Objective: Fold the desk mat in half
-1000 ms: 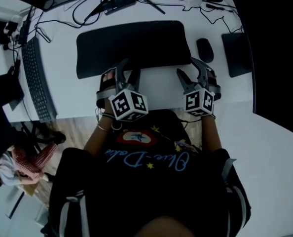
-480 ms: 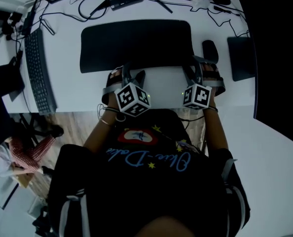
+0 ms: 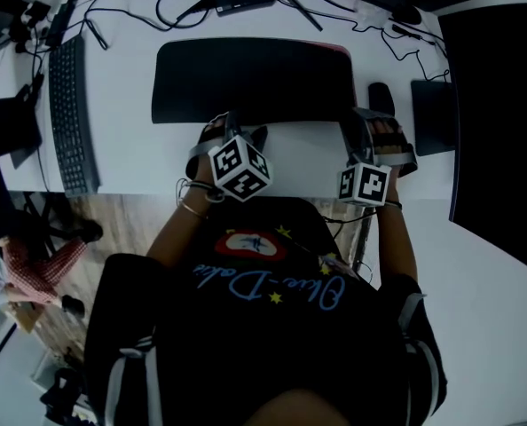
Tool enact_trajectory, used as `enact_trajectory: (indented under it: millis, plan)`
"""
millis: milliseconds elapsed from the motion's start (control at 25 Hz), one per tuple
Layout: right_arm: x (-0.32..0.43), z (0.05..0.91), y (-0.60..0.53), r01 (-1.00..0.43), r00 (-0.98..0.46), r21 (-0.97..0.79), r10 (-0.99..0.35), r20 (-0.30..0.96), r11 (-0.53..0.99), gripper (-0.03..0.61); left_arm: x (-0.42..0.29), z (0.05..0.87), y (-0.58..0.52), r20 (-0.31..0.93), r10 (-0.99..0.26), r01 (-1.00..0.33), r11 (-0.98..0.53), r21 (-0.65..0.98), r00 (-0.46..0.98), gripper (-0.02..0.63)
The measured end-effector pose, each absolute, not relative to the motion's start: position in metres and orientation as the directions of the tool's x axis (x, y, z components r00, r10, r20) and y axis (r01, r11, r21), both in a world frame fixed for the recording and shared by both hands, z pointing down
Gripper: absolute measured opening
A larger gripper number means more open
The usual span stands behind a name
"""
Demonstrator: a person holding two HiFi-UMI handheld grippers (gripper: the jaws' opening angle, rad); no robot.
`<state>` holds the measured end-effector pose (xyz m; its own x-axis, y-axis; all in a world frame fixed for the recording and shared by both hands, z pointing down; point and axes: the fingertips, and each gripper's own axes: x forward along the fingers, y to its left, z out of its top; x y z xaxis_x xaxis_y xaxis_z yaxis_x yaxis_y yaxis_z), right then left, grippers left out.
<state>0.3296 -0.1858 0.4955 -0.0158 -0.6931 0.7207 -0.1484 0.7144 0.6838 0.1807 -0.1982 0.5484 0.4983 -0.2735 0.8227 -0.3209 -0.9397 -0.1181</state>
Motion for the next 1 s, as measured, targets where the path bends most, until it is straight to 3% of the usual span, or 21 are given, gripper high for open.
enact_trajectory:
  millis: [640,760,1000]
  plan:
    - [0.23,0.387,-0.236,0.267,-0.118,0.777,-0.781,0.614,0.57,0.04,0.18,0.544,-0.199,0.755,-0.303,-0.332,-0.936,-0.12,0.581,0.177]
    - [0.211,0.378,-0.247,0.296,-0.148,0.788,-0.789,0.597,0.54,0.04,0.178,0.538,-0.2,0.72,-0.33,-0.373,-0.922,-0.105,0.611,0.164]
    - [0.175,0.373,-0.266,0.317,-0.212,0.801,-0.785,0.582,0.508,0.04,0.148,0.512,-0.211,0.61,-0.39,-0.538,-0.84,0.072,0.69,0.166]
